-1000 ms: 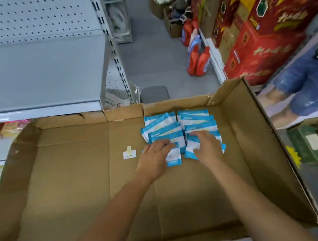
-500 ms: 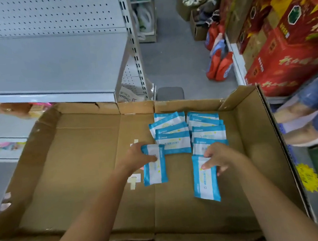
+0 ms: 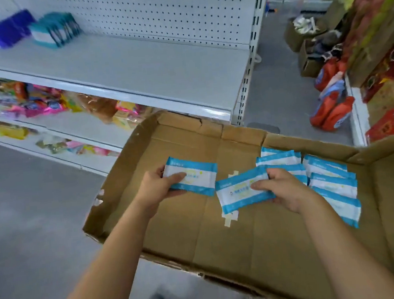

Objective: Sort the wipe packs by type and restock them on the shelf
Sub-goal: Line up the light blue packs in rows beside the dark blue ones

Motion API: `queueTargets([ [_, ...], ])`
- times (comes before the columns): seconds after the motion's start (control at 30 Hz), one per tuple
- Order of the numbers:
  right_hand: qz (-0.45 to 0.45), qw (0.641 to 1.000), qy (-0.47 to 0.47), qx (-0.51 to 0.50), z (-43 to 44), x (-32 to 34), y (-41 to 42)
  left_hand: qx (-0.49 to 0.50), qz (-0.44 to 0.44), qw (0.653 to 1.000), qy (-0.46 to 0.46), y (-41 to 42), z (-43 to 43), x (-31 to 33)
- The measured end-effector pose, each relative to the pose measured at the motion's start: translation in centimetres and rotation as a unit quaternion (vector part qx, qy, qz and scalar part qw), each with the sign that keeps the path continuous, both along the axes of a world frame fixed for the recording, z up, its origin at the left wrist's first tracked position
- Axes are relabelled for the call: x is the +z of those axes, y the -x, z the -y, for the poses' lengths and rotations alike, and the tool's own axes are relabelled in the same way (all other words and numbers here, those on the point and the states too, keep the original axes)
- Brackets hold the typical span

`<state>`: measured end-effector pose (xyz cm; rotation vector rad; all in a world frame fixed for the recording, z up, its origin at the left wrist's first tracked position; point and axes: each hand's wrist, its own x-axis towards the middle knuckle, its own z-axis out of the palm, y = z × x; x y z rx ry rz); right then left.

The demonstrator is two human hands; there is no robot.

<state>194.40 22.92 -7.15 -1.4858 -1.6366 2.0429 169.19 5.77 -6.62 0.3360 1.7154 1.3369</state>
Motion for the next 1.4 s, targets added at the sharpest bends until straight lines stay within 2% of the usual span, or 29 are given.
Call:
queueTargets([
  [0.23,-0.076,0.992,-0.061,-0.081,7.9,2.0,13.9,0.076,-0.036,0.995,-0.057,12.2,10.5,2.0],
  [0.4,-0.149,0.983,-0.042,-0.095,15.1,2.8,23.3,0.106,-0.024,0.991,-0.079,20.9,17.3,2.0],
  [0.7,-0.145,0.985,-0.057,-0.068,20.9,3.4,36.6,0.139,-0.013,0.986,-0.094,32.4,23.8,0.6],
  [1.07,-0.164,0.981,-0.069,-0.079,16.8,0.6,55.8,0.159,-0.026,0.981,-0.109,49.8,20.9,-0.4],
  [1.2,-0.179,0.978,-0.07,-0.083,14.3,1.7,62.9,0.14,-0.033,0.985,-0.1,57.2,18.0,1.2],
  [1.4,-0.176,0.974,-0.115,-0.088,10.3,5.2,71.0,0.132,-0.058,0.979,-0.146,66.3,12.9,3.7],
])
